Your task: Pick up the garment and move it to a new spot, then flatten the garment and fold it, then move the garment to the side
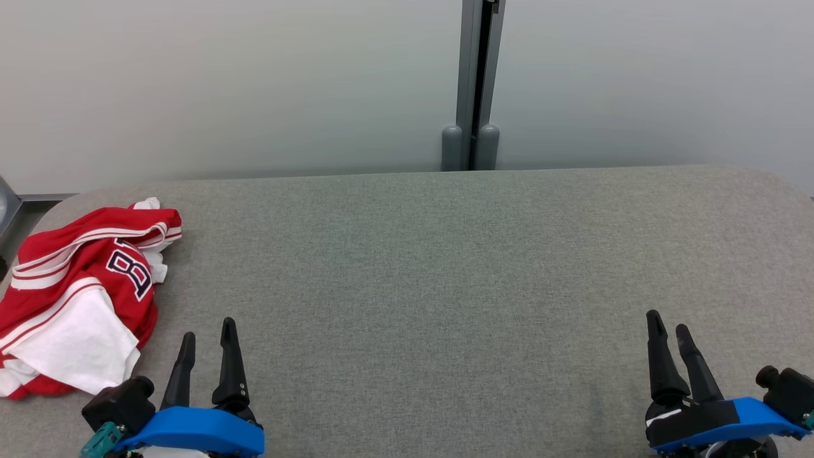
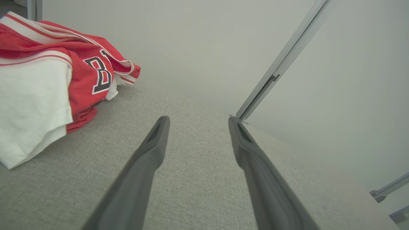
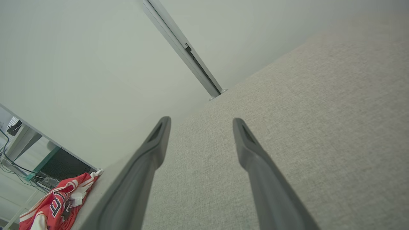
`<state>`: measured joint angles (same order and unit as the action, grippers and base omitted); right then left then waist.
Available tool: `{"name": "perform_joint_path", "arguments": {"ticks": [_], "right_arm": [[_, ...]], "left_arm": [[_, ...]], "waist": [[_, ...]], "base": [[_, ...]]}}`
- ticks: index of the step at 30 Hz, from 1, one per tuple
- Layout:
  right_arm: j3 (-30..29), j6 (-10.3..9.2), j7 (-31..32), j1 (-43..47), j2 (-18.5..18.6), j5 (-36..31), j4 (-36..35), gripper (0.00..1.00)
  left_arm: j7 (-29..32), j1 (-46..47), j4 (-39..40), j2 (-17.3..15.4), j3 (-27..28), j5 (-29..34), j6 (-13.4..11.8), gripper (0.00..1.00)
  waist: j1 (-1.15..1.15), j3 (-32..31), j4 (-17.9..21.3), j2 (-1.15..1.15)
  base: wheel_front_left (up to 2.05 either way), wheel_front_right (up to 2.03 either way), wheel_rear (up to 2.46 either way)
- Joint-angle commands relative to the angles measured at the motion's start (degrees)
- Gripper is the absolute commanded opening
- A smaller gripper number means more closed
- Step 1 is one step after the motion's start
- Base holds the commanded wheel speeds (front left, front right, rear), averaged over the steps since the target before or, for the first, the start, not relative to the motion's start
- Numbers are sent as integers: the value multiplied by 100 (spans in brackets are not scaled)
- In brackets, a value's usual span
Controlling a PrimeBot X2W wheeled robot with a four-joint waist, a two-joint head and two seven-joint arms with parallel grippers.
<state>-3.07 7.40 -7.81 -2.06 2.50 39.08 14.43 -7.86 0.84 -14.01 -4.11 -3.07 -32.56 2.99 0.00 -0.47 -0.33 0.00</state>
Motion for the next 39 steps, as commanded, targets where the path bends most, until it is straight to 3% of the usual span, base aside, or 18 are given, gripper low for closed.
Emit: {"name": "perform_joint_path", "arguments": {"ticks": [1, 39], "right_arm": [[16, 11, -64, 15, 43, -170, -54, 100], [190, 14, -555, 74, 53, -2007, 203, 100]], "left_arm": [[-61, 25, 27, -58, -47, 182, -23, 100], [-548, -50, -294, -109, -299, 1918, -210, 100]], "waist": [[0, -3, -3, 0], [0, -51, -11, 0]], "base": [[0, 0, 0], [0, 0, 0]]}}
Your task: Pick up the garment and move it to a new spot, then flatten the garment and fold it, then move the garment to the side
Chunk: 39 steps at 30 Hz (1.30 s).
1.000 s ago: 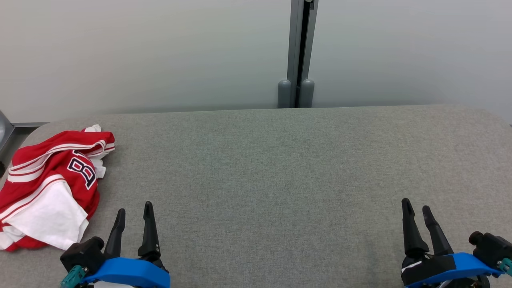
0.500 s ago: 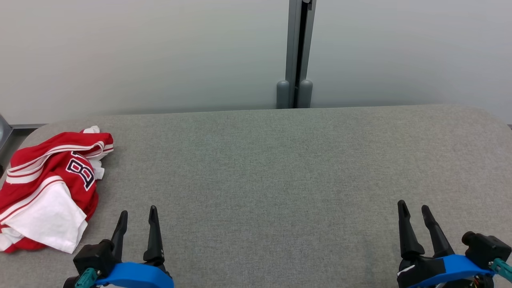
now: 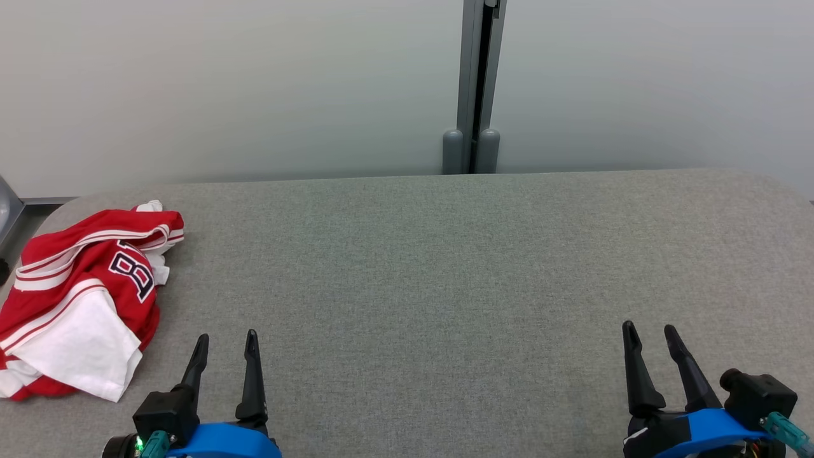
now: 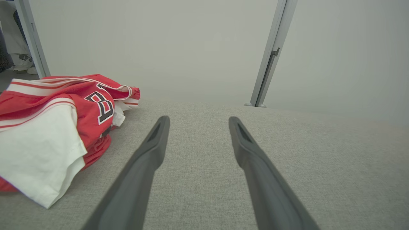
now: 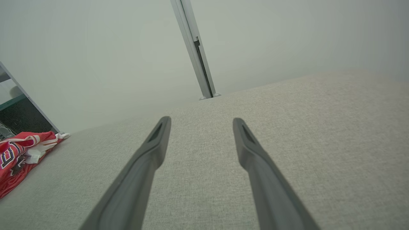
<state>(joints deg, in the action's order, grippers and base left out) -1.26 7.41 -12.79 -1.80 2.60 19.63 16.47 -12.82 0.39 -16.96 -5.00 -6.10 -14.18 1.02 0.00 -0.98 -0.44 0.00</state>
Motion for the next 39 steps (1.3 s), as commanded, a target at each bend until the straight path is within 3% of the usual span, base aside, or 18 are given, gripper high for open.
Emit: {"name": "perform_joint_path", "arguments": {"ticks": [1, 19, 39], "right_arm": [[11, 13, -66, 49, 44, -107, 4, 100], [40, 9, -248, 36, 46, -784, 232, 100], [-28, 9, -247, 26, 45, -800, 318, 100]], "left_arm": [[-64, -12, -4, -16, 9, 96, -20, 100], [-240, -8, -228, 6, -46, 523, -78, 100], [-175, 36, -311, -11, -88, 280, -105, 100]], "waist": [[0, -2, 1, 0], [0, -19, -7, 0], [0, -50, -74, 0]], "base": [[0, 0, 0], [0, 0, 0], [0, 0, 0]]}}
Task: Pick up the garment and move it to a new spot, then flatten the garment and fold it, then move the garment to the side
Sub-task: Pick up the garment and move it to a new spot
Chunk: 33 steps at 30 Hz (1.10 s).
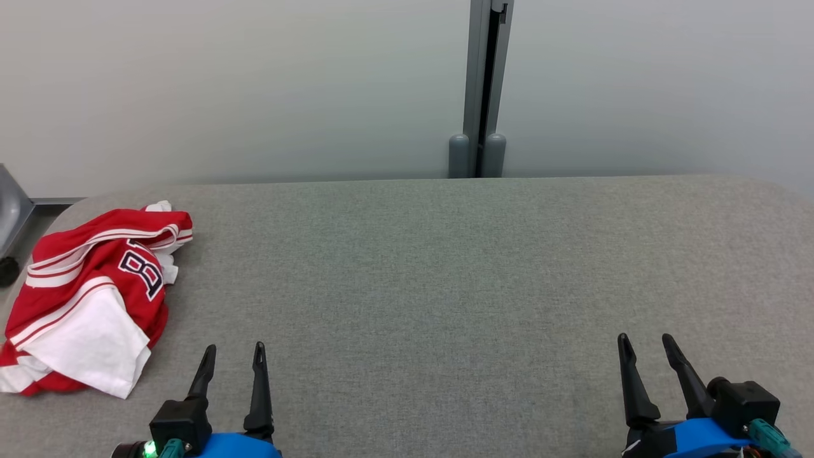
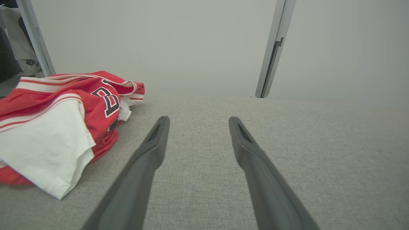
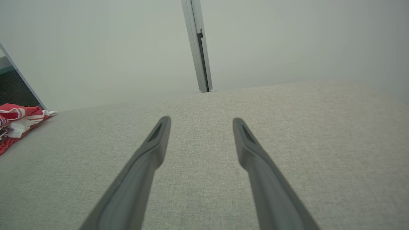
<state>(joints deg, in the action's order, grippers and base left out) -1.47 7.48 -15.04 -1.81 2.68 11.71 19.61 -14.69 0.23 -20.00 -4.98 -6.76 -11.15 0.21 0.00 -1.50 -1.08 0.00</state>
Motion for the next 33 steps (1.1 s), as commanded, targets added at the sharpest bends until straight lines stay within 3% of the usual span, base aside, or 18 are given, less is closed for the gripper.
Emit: {"name": "perform_joint_path", "arguments": {"ticks": [1, 9, 26, 33], "right_arm": [[-31, 2, -22, 58, 37, -15, -4, 100], [-74, 2, -21, 107, 35, -11, -63, 100], [-44, 2, -21, 107, 34, 101, -28, 100], [83, 2, -21, 46, 34, 75, -9, 100]], "left_arm": [[16, 74, -10, -10, -46, -14, -19, 100], [28, 77, 40, -64, -99, 26, -68, 100], [121, -1, 294, -203, -141, -34, -152, 100], [89, -63, 318, -239, -80, -99, -203, 100]], "waist": [[0, -3, -55, 0], [0, 0, -666, 0], [0, 78, -2521, 0], [0, 128, -2889, 0]], "base": [[0, 0, 0], [0, 0, 0], [0, 0, 0], [0, 0, 0]]}}
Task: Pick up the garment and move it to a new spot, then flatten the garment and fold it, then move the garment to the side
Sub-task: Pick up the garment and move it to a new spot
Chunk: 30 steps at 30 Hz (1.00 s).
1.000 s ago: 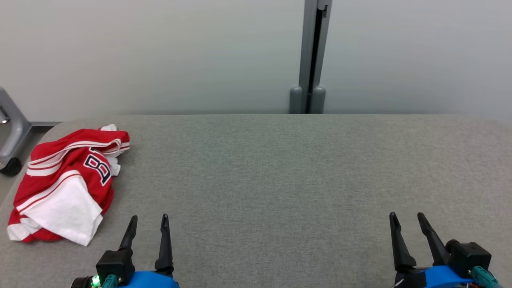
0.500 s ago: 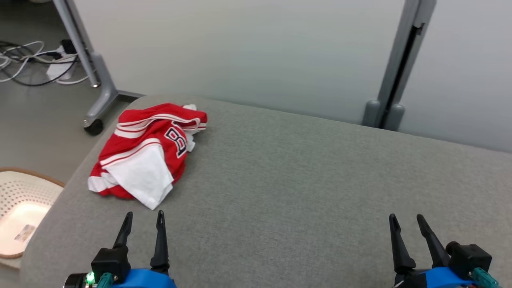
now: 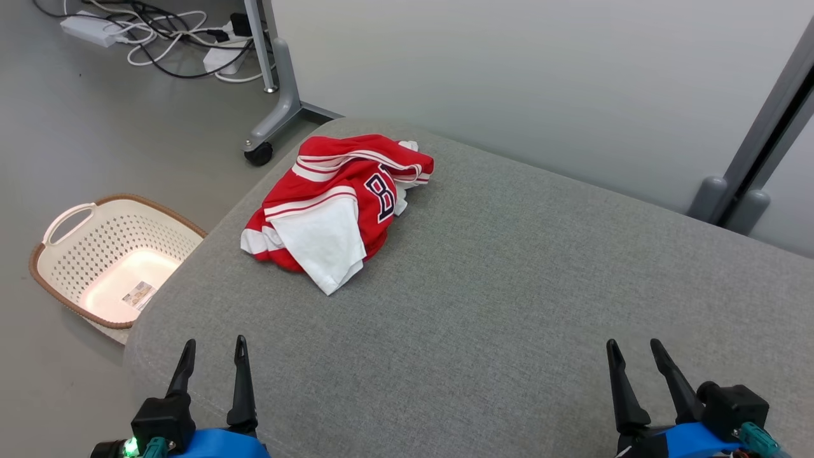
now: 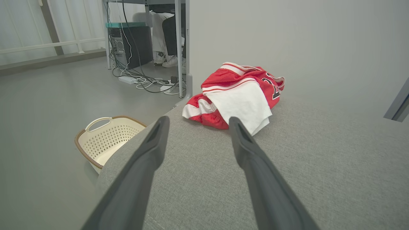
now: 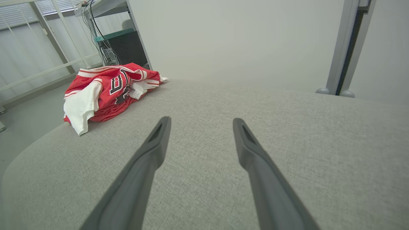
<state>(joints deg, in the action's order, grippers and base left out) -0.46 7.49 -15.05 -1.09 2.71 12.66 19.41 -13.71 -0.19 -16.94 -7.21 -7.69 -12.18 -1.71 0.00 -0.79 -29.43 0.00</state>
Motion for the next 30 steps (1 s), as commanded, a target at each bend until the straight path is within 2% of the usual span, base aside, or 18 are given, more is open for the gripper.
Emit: {"name": "perform_joint_path", "arguments": {"ticks": [1, 13, 20, 24, 30], "right_arm": [[18, 1, -20, -70, 33, -38, 17, 100], [194, 1, -19, -314, 32, -86, 184, 100], [69, 1, -19, -263, 32, -73, 147, 100], [-4, 1, -19, -204, 31, -107, 93, 100], [-38, 1, -1, -276, 37, -202, -18, 100]], "left_arm": [[-23, -39, 37, -8, 34, -17, -32, 100], [-92, -181, 195, -30, 106, -110, -147, 100], [11, 6, 286, 33, 99, -301, -75, 100], [329, 274, 798, 6, 264, -610, 20, 100], [1511, 989, 1475, -405, 573, -1027, 45, 100]], "waist": [[0, 79, -69, 0], [0, 196, -119, 0], [0, 271, -120, 0], [0, 344, -131, 0], [0, 584, 30, 0]], "base": [[0, 0, 0], [0, 0, 0], [0, 0, 0], [0, 0, 0], [0, 0, 0]]}}
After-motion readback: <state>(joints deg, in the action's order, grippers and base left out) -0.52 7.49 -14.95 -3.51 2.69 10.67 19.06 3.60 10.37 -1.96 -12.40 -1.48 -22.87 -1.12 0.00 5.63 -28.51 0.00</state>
